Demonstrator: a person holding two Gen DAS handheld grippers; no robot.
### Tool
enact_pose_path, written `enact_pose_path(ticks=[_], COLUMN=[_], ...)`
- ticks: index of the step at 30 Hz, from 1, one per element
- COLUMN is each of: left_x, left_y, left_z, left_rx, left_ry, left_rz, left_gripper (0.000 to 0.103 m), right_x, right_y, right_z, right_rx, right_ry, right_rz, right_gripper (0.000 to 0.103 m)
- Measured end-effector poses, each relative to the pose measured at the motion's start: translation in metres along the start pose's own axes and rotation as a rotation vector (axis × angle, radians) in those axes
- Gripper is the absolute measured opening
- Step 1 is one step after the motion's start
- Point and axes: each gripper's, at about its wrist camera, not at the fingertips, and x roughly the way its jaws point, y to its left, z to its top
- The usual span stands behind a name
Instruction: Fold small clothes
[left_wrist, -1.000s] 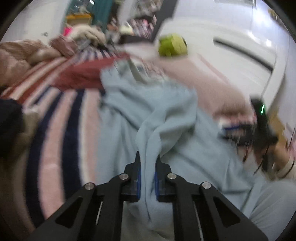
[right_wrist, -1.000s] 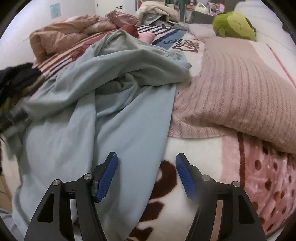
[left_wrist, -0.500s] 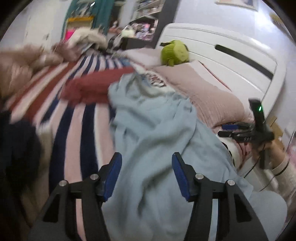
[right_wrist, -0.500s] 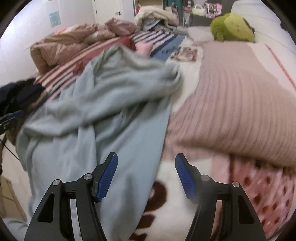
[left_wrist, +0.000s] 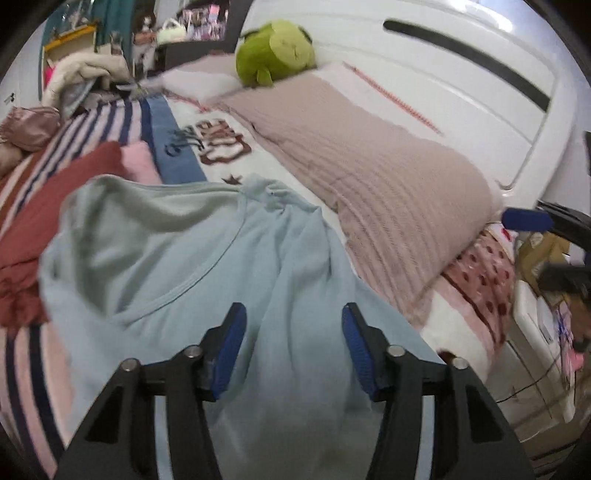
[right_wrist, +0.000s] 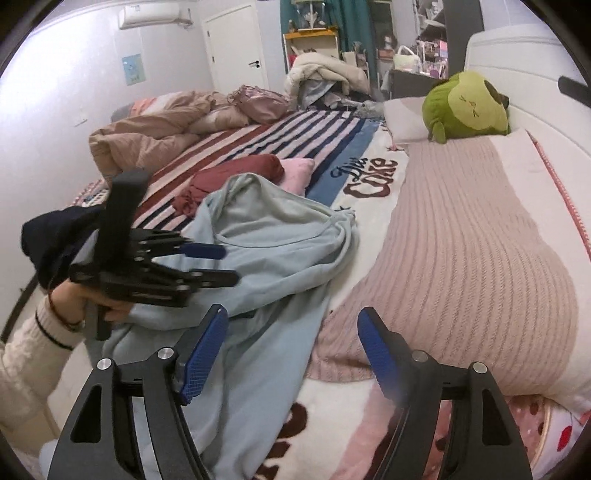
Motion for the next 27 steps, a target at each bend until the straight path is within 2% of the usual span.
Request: enact_pose_path(ticks=[2, 4, 6, 8, 10, 14, 17, 19, 23, 27], left_x=[0.022, 0.033, 0.031, 0.018, 0.003, 0.002, 0.003, -0.014, -0.059, -0.097], left_y=[0.001, 0.006, 0.012, 0.019, 0.036, 0.067, 0.079, 0.078, 0.072, 0.062], left_z=[0.008, 0.014, 0.016, 0.016, 0.012, -0.005, -0.016, -0.025, -0.047, -0.088], left_rx=[-0.014, -0.031, -0.045, -0.045, -0.093, -0.163, -0.199, -0.207, -0.172, -0.142], left_ry=[0.035, 0.047, 0.024, -0.05, -0.101, -0.052, -0.014, -0.049, -0.117, -0.116], left_rz=[0.001, 0.004, 0.019, 0.087, 0.201, 0.226, 0.171, 0.13, 0.116, 0.096], left_gripper=[0.028, 0.005, 0.0, 0.0, 0.0, 0.0, 0.005, 0.031, 0.037, 0.041], right_x=[0.016, 0.041, 0.063, 0.078, 0.09, 0.114, 0.133, 0.139, 0.134, 0.12], right_y=[-0.005, -0.01, -0.015, -0.018, -0.021, -0.024, -0.021, -0.016, -0.005, 0.01], right_z=[-0.001, -0.001, 0.001, 0.002, 0.005, 0.007, 0.006, 0.003, -0.006, -0.021], right_rx=[0.005, 0.018, 0.026, 0.027, 0.035, 0.065, 0.063, 0.045, 0.032, 0.018], right_ry=[0.01, 0.031, 0.049, 0.056, 0.056, 0.068, 0.09, 0.097, 0.108, 0.117], right_rz=[0.002, 0.015, 0.034, 0.042, 0.049, 0.061, 0.064, 0.045, 0.065, 0.08], right_gripper=[0.07, 0.07, 0.07, 0.07, 0.07, 0.07, 0.07, 0.07, 0.07, 0.07])
